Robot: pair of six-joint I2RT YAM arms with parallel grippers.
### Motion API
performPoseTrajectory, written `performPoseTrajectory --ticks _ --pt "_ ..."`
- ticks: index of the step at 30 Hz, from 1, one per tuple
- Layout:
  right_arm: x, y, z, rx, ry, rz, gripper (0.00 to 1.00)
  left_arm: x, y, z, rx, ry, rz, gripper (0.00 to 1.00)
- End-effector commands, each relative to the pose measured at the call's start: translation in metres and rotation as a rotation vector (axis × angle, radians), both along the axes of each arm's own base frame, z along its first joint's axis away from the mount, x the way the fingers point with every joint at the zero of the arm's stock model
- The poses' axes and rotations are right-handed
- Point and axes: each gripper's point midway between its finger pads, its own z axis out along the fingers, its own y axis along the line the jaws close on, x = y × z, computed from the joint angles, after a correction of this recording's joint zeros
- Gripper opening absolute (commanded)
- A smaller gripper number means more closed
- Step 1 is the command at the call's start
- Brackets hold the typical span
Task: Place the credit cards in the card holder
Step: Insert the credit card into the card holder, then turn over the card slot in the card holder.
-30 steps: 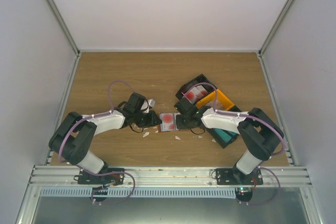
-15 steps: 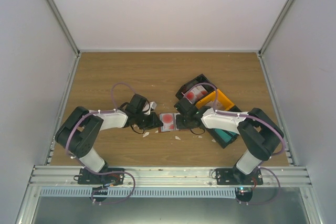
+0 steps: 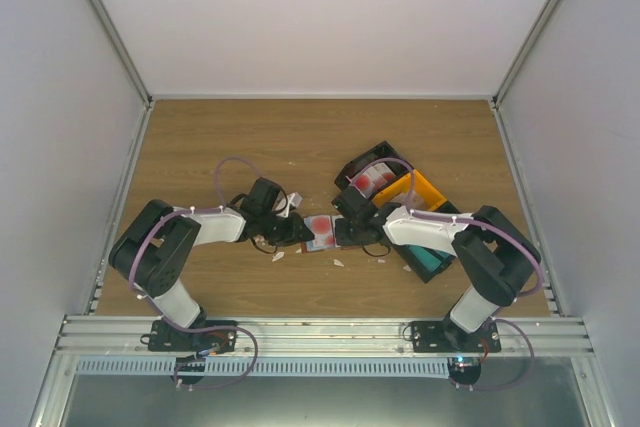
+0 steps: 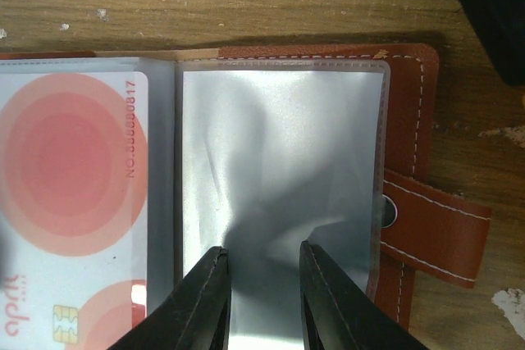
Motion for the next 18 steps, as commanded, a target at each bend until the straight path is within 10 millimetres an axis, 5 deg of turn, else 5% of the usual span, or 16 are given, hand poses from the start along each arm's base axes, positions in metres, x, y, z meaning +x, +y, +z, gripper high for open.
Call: performPoseTrajectory --ticks 1,10,18 --pt "-0.019 -0.007 -0.02 -0.035 0.072 0.013 0.25 0.009 -0.013 0.014 -0.048 -0.066 -0.035 0.14" --pt "-0.018 -0.005 -0.018 -0.032 0.065 0.022 0.25 0.009 -0.016 0.019 -0.06 -0.08 -0.052 0.14" --pt "-0.017 0.004 -0.018 -0.01 0.056 0.086 0.25 0.006 -0.022 0.019 -0.102 -0.022 -0.047 0.25"
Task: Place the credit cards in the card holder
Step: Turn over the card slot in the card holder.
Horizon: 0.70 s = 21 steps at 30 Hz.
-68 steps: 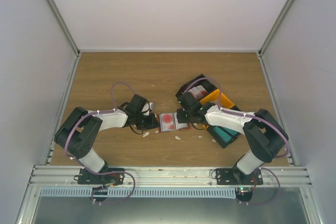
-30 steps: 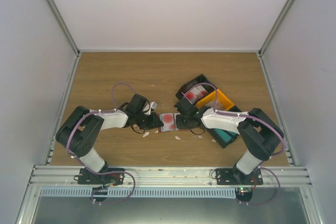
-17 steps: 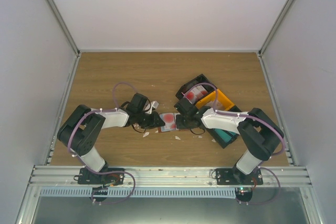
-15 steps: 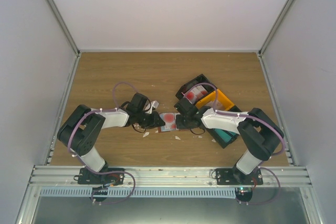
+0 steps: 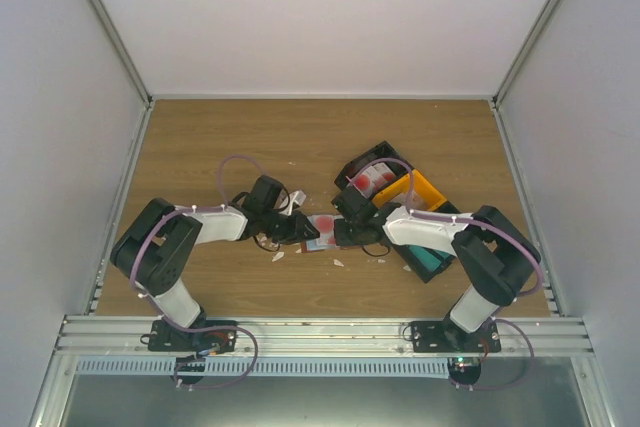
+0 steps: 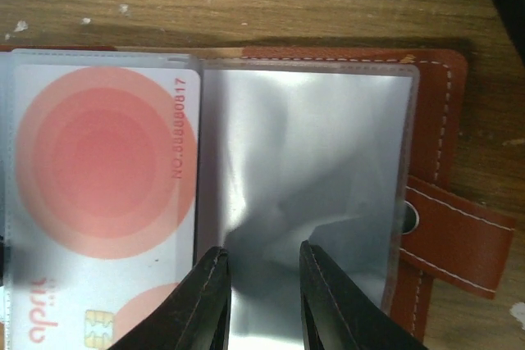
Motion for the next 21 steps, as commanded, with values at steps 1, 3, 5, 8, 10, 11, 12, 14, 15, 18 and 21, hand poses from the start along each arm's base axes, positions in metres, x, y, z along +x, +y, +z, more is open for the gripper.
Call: performPoseTrajectory --ticks 1,3,5,8,10,11,12,14,15,18,21 --pt "-0.017 0.003 -0.018 -0.019 0.057 0.071 0.25 0.004 -0.011 0.008 -0.06 0.013 0.01 0.26" --pt "-0.016 0.003 -0.019 -0.026 0.053 0.081 0.25 0.001 -0.014 0.011 -0.104 0.049 0.03 0.26" --pt "-0.015 0.003 -0.019 -0.036 0.05 0.087 0.25 -0.001 -0.017 0.016 -0.147 0.069 0.047 0.26" --pt "-0.015 0.003 -0.021 -0.054 0.049 0.093 0.21 0.0 -0.022 0.024 -0.189 0.07 0.06 0.26" --pt "-0.015 0.005 -0.022 -0.06 0.046 0.101 0.2 0.001 -0.025 0.027 -0.204 0.072 0.056 0.27" --pt "-0.015 0.006 -0.022 -0.065 0.045 0.105 0.2 0.001 -0.027 0.029 -0.21 0.071 0.051 0.27" --pt "-0.015 0.007 -0.022 -0.069 0.043 0.112 0.2 0.001 -0.028 0.029 -0.213 0.073 0.047 0.27" --pt "-0.015 0.01 -0.021 -0.066 0.04 0.121 0.2 0.001 -0.031 0.028 -0.213 0.076 0.037 0.27" --pt "-0.015 0.012 -0.019 -0.059 0.035 0.128 0.2 0.0 -0.032 0.027 -0.213 0.077 0.032 0.27" --pt "-0.014 0.017 -0.01 -0.024 0.007 0.148 0.21 -0.001 -0.035 0.029 -0.214 0.067 0.016 0.27" --pt "-0.011 0.016 0.0 -0.01 -0.03 0.143 0.23 -0.002 -0.039 0.03 -0.198 0.055 -0.015 0.35"
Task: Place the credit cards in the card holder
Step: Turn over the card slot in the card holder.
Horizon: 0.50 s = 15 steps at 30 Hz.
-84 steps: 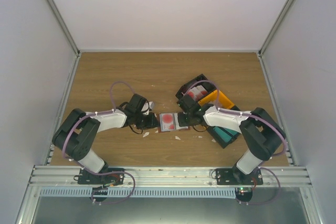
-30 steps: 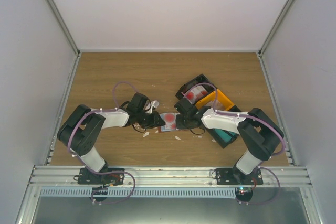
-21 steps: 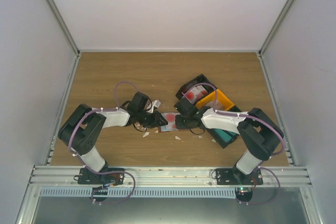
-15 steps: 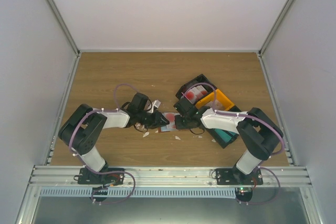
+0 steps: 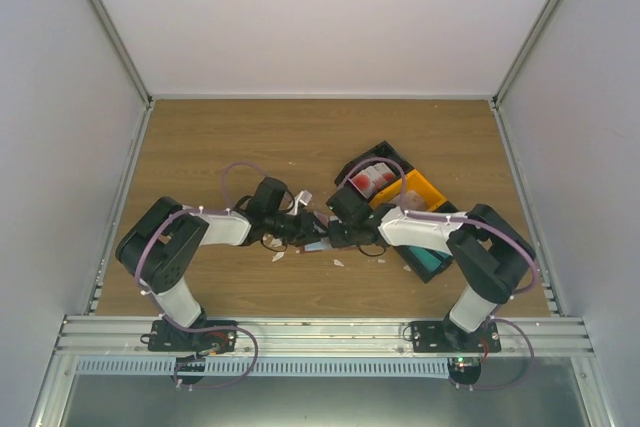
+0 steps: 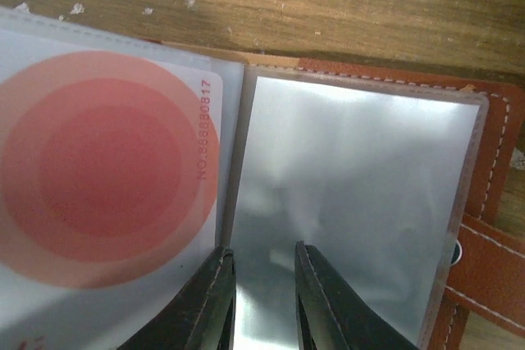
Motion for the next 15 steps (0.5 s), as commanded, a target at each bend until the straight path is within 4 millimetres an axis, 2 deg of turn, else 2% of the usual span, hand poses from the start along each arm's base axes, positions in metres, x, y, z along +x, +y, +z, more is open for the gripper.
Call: performPoseTrajectory --ticks 1,6,9,11,15 --pt "-0.01 -0.004 0.002 -0.011 -0.006 0.029 0.23 0.004 -0.015 0.013 -0.027 -0.06 -0.059 0.37" --pt "0.001 -0.03 0.016 -0.055 -0.063 -0.09 0.27 0.004 -0.024 0.018 -0.019 -0.092 -0.103 0.43" --pt "0.006 -0.042 0.035 -0.029 -0.117 -0.152 0.31 0.005 -0.031 0.021 -0.017 -0.11 -0.128 0.46" --pt "0.008 -0.048 0.052 0.018 -0.147 -0.177 0.34 0.005 -0.036 0.022 -0.016 -0.12 -0.141 0.51" --pt "0.012 -0.068 0.079 0.075 -0.194 -0.217 0.38 0.01 -0.043 0.017 0.0 -0.125 -0.157 0.55"
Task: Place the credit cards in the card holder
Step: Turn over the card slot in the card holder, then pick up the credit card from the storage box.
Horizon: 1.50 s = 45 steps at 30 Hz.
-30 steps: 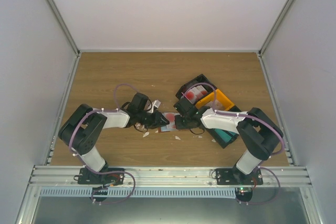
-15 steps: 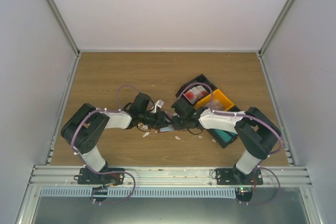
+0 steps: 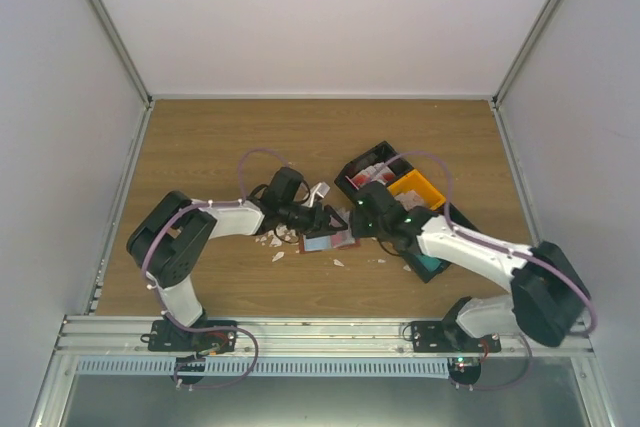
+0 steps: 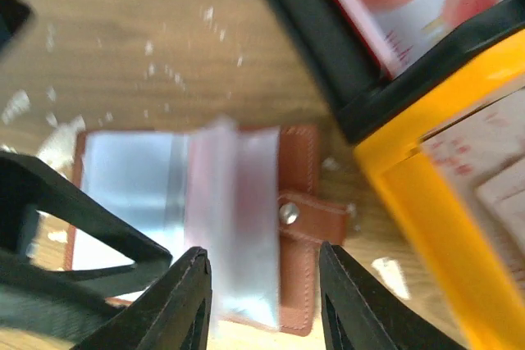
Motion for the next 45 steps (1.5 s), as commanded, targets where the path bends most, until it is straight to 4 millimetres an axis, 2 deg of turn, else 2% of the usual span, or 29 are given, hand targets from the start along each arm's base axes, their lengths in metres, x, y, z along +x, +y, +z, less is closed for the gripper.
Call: performPoseTrajectory --ticks 1,4,9,15,18,23,28,39,45 --pt "0.009 -0.032 0.025 0.025 -0.062 -0.093 0.39 0.006 -0.012 -0.003 0.012 -0.032 -0.042 0.55" --pt "0.012 -0.052 0.033 0.019 -0.079 -0.126 0.4 0.014 -0.016 -0.015 0.073 -0.029 -0.032 0.57" --pt "0.011 -0.073 0.038 0.014 -0.072 -0.145 0.43 0.022 -0.013 -0.036 0.177 -0.025 -0.001 0.58" --pt "0.01 -0.115 0.037 -0.071 -0.003 -0.212 0.46 0.027 -0.011 -0.015 0.178 -0.108 0.011 0.62" --pt "0.013 -0.128 0.032 -0.105 0.031 -0.219 0.46 0.028 -0.01 -0.007 0.175 -0.131 0.017 0.62" --pt "0.035 -0.129 0.026 -0.159 0.052 -0.152 0.42 0.032 -0.012 -0.004 0.175 -0.134 0.03 0.59" --pt "0.059 -0.126 0.015 -0.202 0.089 -0.091 0.41 0.036 -0.031 0.002 0.166 -0.142 0.039 0.54" --pt "0.065 -0.141 -0.027 -0.288 0.224 -0.044 0.49 0.035 -0.076 -0.014 0.134 -0.079 0.09 0.5" --pt "0.064 -0.139 -0.047 -0.296 0.293 -0.017 0.54 0.042 -0.087 -0.026 0.134 -0.064 0.096 0.48"
